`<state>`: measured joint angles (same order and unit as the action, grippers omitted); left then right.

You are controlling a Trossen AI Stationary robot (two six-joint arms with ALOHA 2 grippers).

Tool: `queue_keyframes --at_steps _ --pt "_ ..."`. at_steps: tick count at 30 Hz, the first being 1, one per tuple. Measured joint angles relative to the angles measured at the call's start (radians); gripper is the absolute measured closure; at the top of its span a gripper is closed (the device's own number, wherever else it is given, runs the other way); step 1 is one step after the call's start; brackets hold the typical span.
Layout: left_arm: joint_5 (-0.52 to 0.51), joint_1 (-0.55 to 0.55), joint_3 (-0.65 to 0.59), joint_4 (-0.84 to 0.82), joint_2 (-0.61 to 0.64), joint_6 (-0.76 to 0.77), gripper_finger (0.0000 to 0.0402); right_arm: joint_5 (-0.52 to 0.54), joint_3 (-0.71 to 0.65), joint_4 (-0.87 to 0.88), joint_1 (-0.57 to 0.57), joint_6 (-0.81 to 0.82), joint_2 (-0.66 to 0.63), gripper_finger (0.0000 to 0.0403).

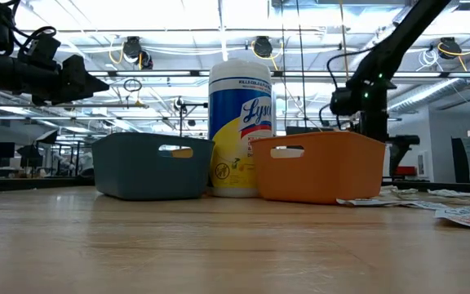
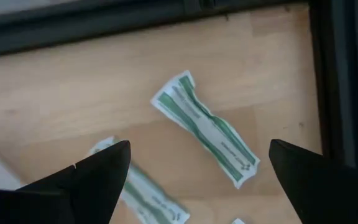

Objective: Pick & Place First Aid Supplies
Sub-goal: Put the green bandage into the white bin

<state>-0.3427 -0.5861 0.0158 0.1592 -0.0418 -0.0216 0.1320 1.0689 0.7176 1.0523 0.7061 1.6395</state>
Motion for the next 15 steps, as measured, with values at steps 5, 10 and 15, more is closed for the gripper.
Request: queue_keyframes --at_steps 5,10,15 --pt "0.0 0.0 0.0 0.0 0.0 0.0 0.0082 -0.001 0.0 -0.006 0.0 0.028 0.073 0.0027" --pt "0.0 0.0 0.0 0.0 0.0 0.0 0.0091 -0.005 0.001 -0.01 0.014 0.049 0.119 0.0053" --pt "0.0 0.0 0.0 0.0 0.0 0.0 0.0092 -0.002 0.002 -0.012 0.014 0.075 0.122 0.0112"
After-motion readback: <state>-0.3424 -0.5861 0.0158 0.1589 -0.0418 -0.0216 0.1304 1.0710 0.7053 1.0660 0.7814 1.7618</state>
